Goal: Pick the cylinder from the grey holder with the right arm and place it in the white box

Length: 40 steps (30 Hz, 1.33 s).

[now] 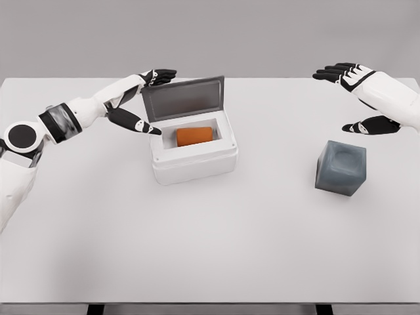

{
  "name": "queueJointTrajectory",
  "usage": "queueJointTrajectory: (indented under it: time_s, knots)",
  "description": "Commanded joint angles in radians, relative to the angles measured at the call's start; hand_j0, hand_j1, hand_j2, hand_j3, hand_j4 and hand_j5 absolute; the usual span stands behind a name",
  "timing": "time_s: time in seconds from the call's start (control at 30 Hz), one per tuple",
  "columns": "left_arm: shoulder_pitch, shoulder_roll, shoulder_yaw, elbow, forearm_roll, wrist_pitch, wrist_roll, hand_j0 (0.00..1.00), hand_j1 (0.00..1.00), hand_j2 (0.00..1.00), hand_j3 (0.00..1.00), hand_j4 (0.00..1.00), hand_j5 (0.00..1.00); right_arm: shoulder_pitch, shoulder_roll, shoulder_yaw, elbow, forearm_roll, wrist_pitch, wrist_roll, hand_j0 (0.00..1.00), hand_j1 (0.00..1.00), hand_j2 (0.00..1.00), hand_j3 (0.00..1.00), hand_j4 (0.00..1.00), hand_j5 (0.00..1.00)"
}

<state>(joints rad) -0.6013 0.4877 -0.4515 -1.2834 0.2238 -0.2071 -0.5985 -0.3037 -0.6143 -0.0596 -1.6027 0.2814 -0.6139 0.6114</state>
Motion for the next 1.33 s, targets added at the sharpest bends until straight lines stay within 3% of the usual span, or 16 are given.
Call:
queueJointTrajectory:
  time_s: [0.0,0.67,0.83,1.0,1.1,1.3]
  knots:
    - [0.0,0.006,0.0,-0.01,0.015,-0.002,0.003,1.0,1.0,1.0,1.0,1.0,1.0,0.0,-0.001,0.0,0.0,-0.007,0.003,-0.001,1.0,1.0,1.0,1.0,1.0,1.0]
    - [0.035,0.048,0.007,-0.086,0.032,-0.02,0.003,1.0,1.0,1.0,1.0,1.0,1.0,0.0,0.001,0.0,-0.002,-0.004,0.003,-0.001,1.0,1.0,1.0,1.0,1.0,1.0]
    - [0.066,0.149,0.007,-0.142,0.13,-0.038,0.005,1.0,1.0,1.0,1.0,1.0,1.0,0.0,0.001,0.0,-0.002,-0.004,0.003,-0.001,1.0,1.0,1.0,1.0,1.0,1.0]
    - [0.098,0.29,0.005,-0.163,0.253,-0.267,0.003,1.0,1.0,1.0,1.0,1.0,1.0,0.0,0.001,0.001,-0.002,-0.004,0.003,-0.001,1.0,1.0,1.0,1.0,1.0,1.0]
    - [0.127,0.341,0.008,-0.162,0.25,-0.404,0.003,1.0,1.0,1.0,1.0,1.0,1.0,0.0,0.001,0.004,-0.002,-0.004,0.003,-0.001,1.0,1.0,1.0,1.0,1.0,1.0]
    - [0.184,0.402,0.005,-0.155,0.23,-0.404,0.005,1.0,1.0,1.0,1.0,1.0,1.0,0.0,0.001,0.004,-0.002,-0.004,0.003,-0.001,1.0,1.0,1.0,1.0,1.0,1.0]
